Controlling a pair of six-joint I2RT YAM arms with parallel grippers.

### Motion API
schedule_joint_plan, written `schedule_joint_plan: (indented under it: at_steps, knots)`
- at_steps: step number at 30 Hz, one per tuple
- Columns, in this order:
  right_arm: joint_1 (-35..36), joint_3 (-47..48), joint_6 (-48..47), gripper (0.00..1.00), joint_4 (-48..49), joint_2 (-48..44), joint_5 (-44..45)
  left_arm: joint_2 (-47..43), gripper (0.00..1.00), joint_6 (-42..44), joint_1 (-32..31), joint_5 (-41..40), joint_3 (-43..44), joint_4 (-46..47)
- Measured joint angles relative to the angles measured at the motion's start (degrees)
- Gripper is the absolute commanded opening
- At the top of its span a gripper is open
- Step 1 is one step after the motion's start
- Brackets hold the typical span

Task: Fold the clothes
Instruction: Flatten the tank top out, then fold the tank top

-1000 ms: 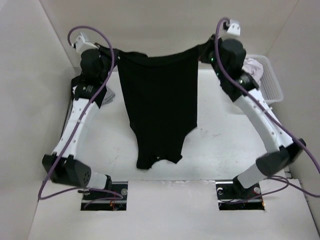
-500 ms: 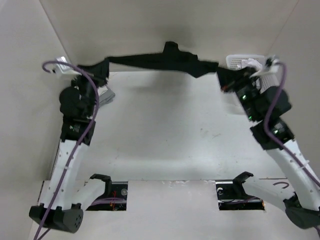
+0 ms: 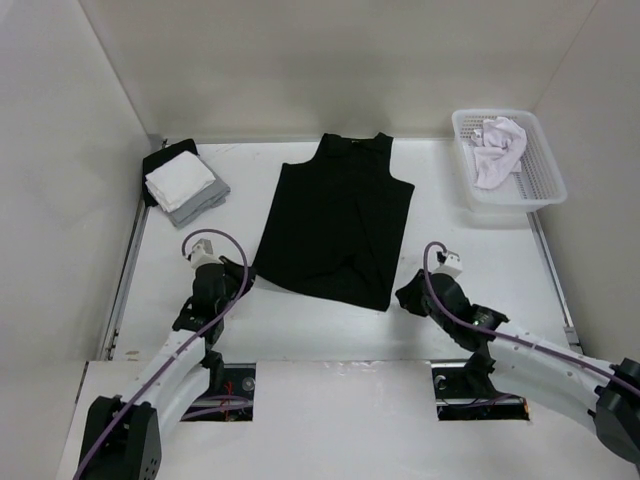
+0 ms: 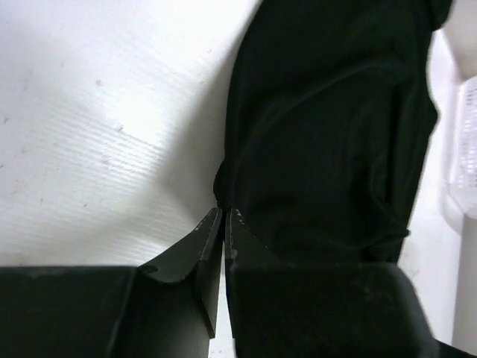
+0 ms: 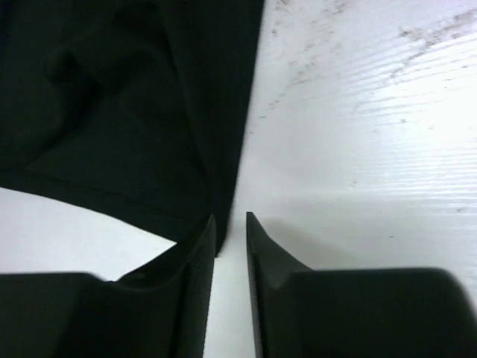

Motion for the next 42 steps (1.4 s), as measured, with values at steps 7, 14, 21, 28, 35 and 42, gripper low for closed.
schedule_joint_plan:
  at_steps: [7,14,21,28,35,42]
  knots:
    - [1.2,4.9,-0.4,0.06,-0.8,1.7,0.1,-5.7,0.03,0.0,0.0,1.1,-1.2,2.5]
    - [2.6,18.8,-5.4,0.36,1.9,23.4,-0.9,-5.3,0.04,-0.3,0.1,1.9,-2.7,2.6]
    - [2.7,28.5,-9.8,0.39,3.9,40.3,-1.1,-5.4,0.04,-0.3,0.3,3.3,-2.7,4.0]
    - [2.7,30.7,-11.1,0.15,1.4,44.4,1.4,-3.7,0.04,-0.6,0.3,5.7,-2.7,7.5]
    - [2.9,28.9,-10.4,0.00,-2.4,38.4,4.0,-4.5,0.03,-2.2,0.7,7.8,-2.7,8.2]
    - [4.9,21.2,-6.6,0.06,-12.8,9.9,1.6,-8.6,0.03,-3.7,1.5,8.6,-2.6,7.3]
